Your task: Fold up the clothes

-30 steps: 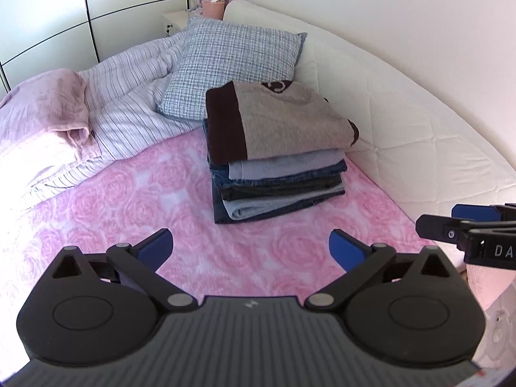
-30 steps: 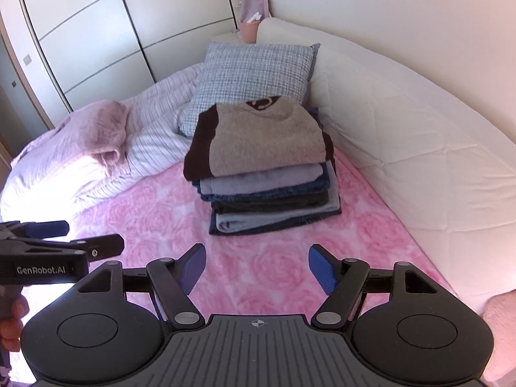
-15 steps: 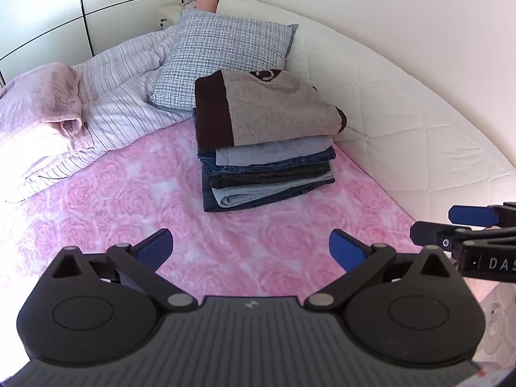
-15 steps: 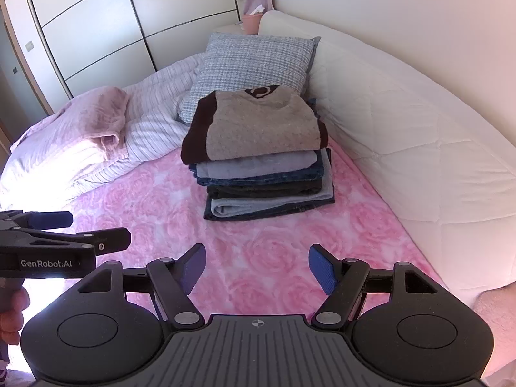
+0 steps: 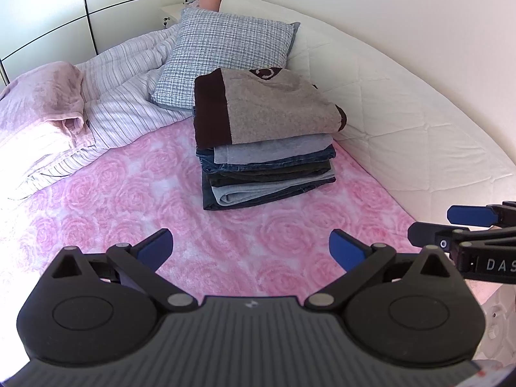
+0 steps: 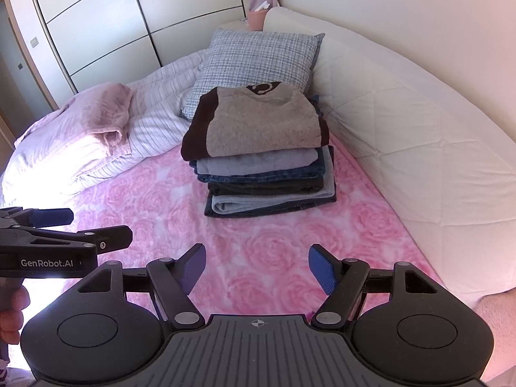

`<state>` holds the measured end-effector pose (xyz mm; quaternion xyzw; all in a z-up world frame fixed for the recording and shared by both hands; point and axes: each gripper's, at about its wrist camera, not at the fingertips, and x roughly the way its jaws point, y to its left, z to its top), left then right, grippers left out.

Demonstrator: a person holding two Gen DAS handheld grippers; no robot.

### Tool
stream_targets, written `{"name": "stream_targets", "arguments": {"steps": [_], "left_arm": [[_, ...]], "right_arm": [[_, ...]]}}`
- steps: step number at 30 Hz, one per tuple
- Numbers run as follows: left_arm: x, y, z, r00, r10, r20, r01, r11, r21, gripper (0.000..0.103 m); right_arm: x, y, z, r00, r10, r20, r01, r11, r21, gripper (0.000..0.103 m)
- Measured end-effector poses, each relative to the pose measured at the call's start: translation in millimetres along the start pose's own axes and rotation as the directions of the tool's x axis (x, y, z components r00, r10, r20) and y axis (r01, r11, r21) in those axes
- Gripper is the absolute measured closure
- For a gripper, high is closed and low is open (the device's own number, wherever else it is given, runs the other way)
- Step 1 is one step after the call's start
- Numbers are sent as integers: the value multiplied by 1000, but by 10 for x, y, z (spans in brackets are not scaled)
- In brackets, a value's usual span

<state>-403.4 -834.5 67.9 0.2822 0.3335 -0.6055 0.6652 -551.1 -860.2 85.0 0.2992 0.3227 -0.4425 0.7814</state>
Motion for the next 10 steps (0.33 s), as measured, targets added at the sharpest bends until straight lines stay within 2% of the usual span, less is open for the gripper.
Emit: {"name": "stream_targets", "arguments": {"steps": [10], "left_arm": [[32,-61,13,1000,5,-3,-5,1000,0,1]], "right_arm": [[37,-77,33,1000,10,-9,-10,1000,-5,35]]}}
